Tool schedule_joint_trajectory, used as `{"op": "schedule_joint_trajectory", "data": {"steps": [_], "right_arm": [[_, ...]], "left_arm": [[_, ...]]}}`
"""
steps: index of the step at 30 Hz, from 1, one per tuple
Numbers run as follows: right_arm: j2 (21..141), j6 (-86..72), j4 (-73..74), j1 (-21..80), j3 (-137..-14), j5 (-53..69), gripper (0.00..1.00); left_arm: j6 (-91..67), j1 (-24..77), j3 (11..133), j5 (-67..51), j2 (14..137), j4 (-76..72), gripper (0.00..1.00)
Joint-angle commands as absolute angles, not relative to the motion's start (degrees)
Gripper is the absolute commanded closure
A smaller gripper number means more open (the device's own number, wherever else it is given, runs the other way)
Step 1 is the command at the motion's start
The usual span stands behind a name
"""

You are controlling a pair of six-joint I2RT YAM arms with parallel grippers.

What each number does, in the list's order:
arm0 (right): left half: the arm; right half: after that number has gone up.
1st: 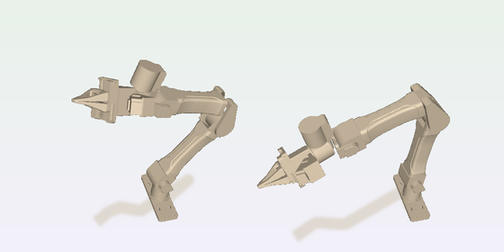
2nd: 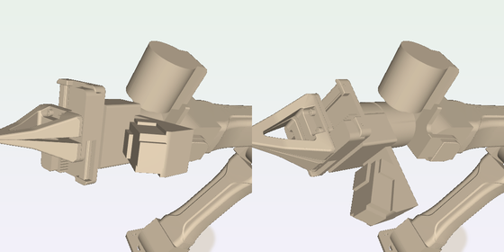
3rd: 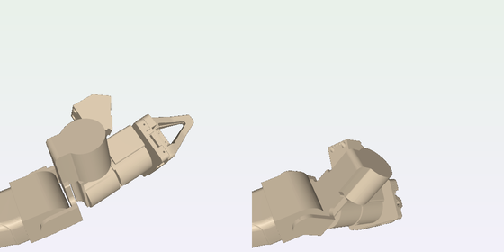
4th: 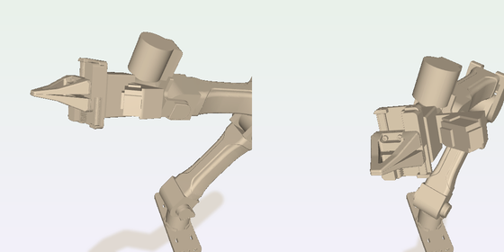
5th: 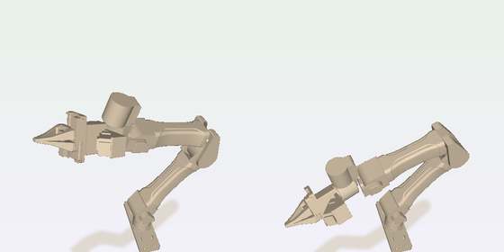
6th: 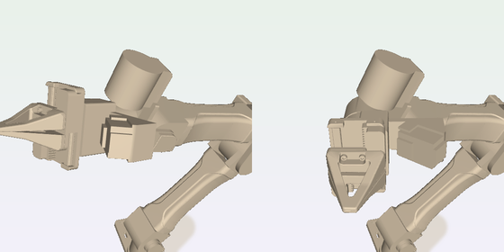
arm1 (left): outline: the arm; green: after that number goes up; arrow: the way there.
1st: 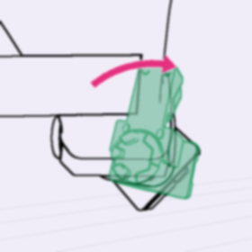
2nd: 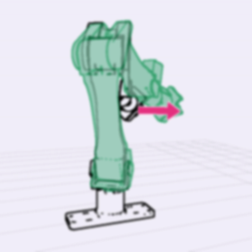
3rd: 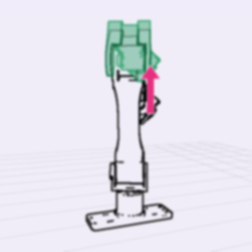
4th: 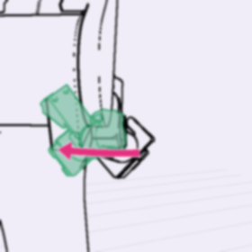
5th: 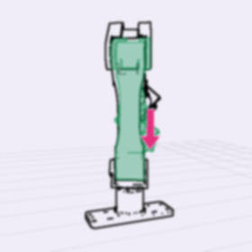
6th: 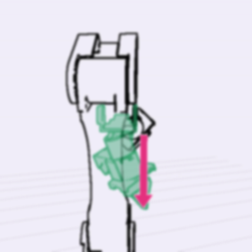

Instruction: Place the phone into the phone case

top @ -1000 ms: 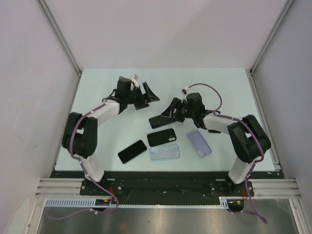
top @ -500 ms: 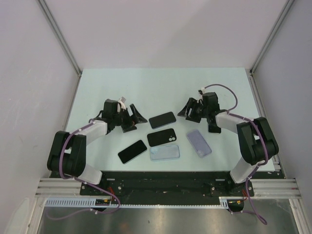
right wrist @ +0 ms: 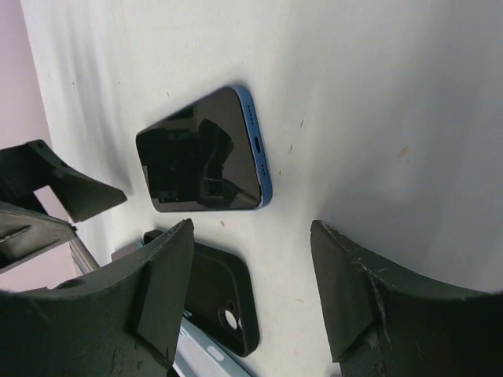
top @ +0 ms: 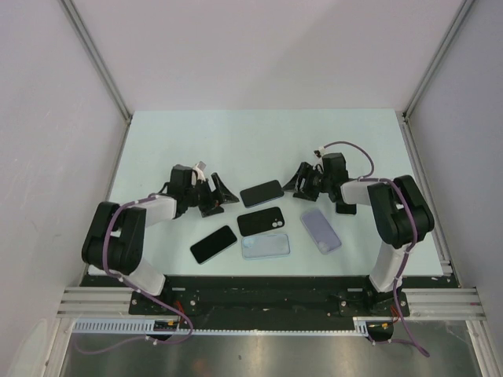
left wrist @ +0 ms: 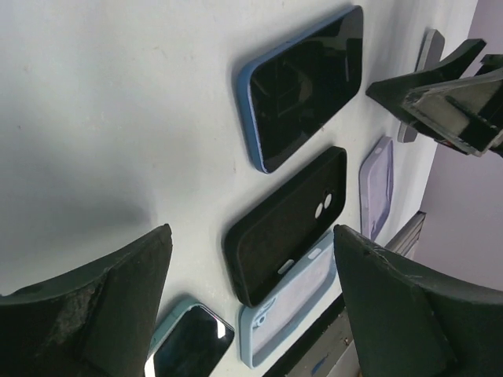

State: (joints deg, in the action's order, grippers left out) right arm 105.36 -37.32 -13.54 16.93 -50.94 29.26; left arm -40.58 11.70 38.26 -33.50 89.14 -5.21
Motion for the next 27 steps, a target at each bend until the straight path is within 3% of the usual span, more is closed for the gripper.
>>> {"op": "schedule_joint_trajectory", "data": {"steps": [1,16,27], "right_arm": [[109.41,-37.71,-14.94,16.26,-52.38,27.95,0.35],[116.72,-39.11,-13.27,20.30,-59.06,29.62,0.39],[113.91,-41.39,-15.99,22.68,-54.51,33.13,0.43]], "left_arm": [[-41.75,12.04,40.34,-35.60,92.89,-9.84,0.13],[-46.85,17.31,47.37,-35.16,106.69,-16.08,0.16],[-46.41,18.28,48.69,-34.89,105.82,-16.08,0.16]]}}
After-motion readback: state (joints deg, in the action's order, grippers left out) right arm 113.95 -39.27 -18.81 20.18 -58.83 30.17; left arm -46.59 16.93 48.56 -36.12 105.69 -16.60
